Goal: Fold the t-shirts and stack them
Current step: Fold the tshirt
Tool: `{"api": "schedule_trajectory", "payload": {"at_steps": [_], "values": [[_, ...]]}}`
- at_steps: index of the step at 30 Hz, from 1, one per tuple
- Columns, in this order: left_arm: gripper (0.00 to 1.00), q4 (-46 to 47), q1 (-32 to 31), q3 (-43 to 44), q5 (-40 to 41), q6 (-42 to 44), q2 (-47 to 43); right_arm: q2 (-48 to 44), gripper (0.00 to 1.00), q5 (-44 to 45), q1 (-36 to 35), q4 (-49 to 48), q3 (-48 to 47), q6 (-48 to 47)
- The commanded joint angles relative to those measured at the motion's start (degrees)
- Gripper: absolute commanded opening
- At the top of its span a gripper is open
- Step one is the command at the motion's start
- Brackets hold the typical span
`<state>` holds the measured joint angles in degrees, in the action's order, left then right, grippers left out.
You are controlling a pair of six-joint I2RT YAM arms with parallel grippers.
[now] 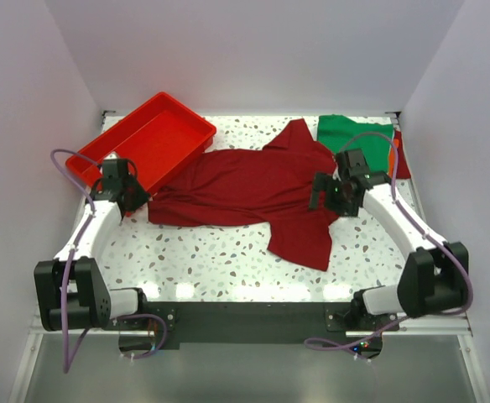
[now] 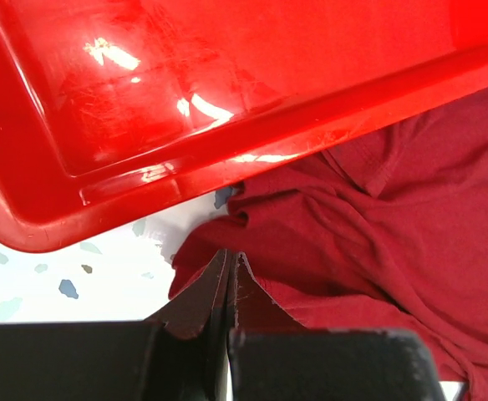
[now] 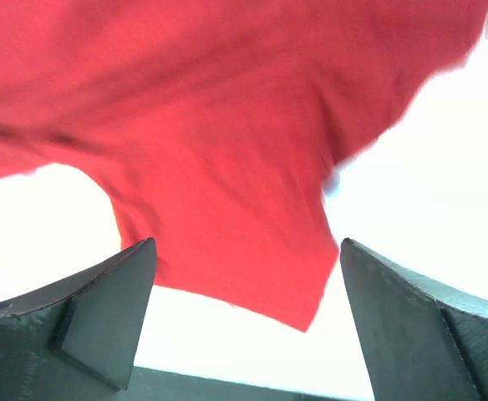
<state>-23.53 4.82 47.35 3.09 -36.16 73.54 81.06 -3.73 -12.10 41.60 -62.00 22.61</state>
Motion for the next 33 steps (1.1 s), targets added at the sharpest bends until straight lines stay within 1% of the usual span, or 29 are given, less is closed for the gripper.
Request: {"api": "schedule_trajectory", "payload": {"at_steps": [1,2,4,5,7,8,10,12,14,19,20,25,33], "values": [[0.00,1.21,0.54,1.08,-1.95,2.67,-2.70,-7.02,0.93,2.84,-0.29,6.55,8.02,3.48],[0.00,1.12,0.54,0.99,-2.12,2.85,-2.87,-8.18,0.91,3.02,-0.29,6.99,10.56,4.10],[0.00,0.77,0.54,0.90,-2.48,3.20,-3.31,-9.86,0.89,3.37,-0.21,8.05,12.59,5.85],[0.00,0.68,0.54,0.81,-2.65,3.38,-3.49,-10.82,0.84,3.29,-0.29,8.14,14.26,6.30],[0.00,0.68,0.63,0.55,-2.83,3.64,-3.66,-11.18,0.80,2.67,-0.21,8.23,15.58,7.96],[0.00,0.68,0.54,0.46,-2.83,3.82,-3.58,-11.44,0.76,2.67,-0.29,8.14,17.07,8.41],[0.00,0.59,0.54,0.37,-3.96,4.17,-3.40,-11.62,0.73,2.67,-0.56,7.71,18.83,9.90],[0.00,0.41,0.54,0.28,-4.23,4.43,-3.31,-12.50,0.66,2.15,-0.91,6.74,21.47,10.87],[0.00,0.33,0.54,0.20,-4.15,4.96,-3.31,-13.03,0.63,1.88,-1.61,5.68,23.75,12.36],[0.00,0.06,0.54,-0.07,-4.41,6.28,-3.22,-13.56,0.56,1.80,-2.14,3.67,25.78,13.33],[0.00,-0.02,0.63,-0.07,-4.50,6.45,-3.05,-13.64,0.53,1.53,-2.05,3.22,26.40,13.34],[0.00,-0.38,0.45,-0.07,-4.85,6.37,-3.31,-12.51,0.46,0.65,-2.40,0.59,27.63,14.12],[0.00,-1.26,0.54,0.20,-4.68,7.25,-3.58,-9.78,0.42,1.00,-3.46,-2.93,27.02,15.18]]}}
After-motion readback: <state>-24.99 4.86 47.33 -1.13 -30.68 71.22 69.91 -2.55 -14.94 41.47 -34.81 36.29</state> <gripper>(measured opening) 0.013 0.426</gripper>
